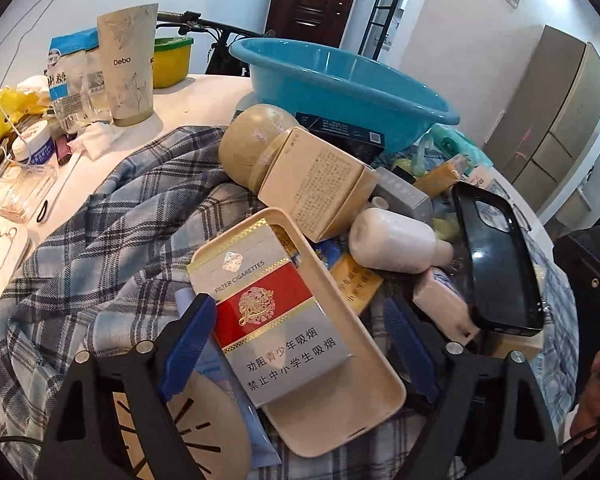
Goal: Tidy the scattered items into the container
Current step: 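Close the left tool on the red-and-white cigarette pack, then close the right tool on the black phone case while the left tool holds the cigarette pack, then lift the cigarette pack and black phone case up toward the blue basin with both tools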
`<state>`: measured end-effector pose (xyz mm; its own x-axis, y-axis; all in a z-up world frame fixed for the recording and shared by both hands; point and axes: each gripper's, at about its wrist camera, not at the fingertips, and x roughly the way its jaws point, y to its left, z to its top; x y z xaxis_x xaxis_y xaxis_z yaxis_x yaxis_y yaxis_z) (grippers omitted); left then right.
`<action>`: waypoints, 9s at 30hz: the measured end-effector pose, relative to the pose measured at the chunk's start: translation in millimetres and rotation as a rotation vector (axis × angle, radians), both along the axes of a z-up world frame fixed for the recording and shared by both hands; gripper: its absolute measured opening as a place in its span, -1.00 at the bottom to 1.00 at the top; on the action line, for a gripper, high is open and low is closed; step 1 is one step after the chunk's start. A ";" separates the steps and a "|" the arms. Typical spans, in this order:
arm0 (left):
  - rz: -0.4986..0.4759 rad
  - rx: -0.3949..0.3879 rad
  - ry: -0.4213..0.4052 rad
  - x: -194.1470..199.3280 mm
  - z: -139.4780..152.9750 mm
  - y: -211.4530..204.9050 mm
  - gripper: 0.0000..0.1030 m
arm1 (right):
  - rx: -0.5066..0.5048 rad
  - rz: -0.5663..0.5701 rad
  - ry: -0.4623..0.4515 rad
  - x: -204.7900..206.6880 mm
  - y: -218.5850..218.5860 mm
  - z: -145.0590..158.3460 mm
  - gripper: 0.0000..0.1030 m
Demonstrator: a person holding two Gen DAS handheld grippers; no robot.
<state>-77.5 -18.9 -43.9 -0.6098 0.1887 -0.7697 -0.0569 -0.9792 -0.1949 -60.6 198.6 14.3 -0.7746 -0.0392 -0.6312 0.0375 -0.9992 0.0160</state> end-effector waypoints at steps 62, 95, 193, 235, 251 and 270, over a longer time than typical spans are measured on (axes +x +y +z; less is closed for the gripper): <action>0.004 -0.011 0.093 4.1 26.2 -3.6 0.13 | -0.028 -0.029 -0.046 2.2 17.7 -15.1 0.99; 0.041 -0.059 0.174 10.4 40.3 -10.5 0.11 | 0.085 0.008 0.003 0.8 -49.3 -31.8 0.98; -0.035 -0.051 0.149 14.3 40.4 8.4 0.11 | -0.009 0.026 0.103 1.7 -8.9 -31.0 0.37; -0.003 -0.099 0.555 0.0 175.7 20.9 0.11 | -0.014 0.048 0.473 -14.4 -23.2 105.6 0.37; -0.018 -0.091 0.661 -13.1 222.8 28.8 0.11 | 0.018 -0.019 0.542 -33.7 -20.7 158.2 0.38; -0.019 -0.070 0.760 -49.1 256.2 26.3 0.11 | 0.000 0.036 0.629 -64.6 -22.8 192.6 0.38</action>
<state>-126.7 7.4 212.3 -0.9739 0.1705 -0.1499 -0.1675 -0.9853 -0.0330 -125.2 175.9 206.9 -0.9959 -0.0721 -0.0547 0.0733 -0.9971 -0.0204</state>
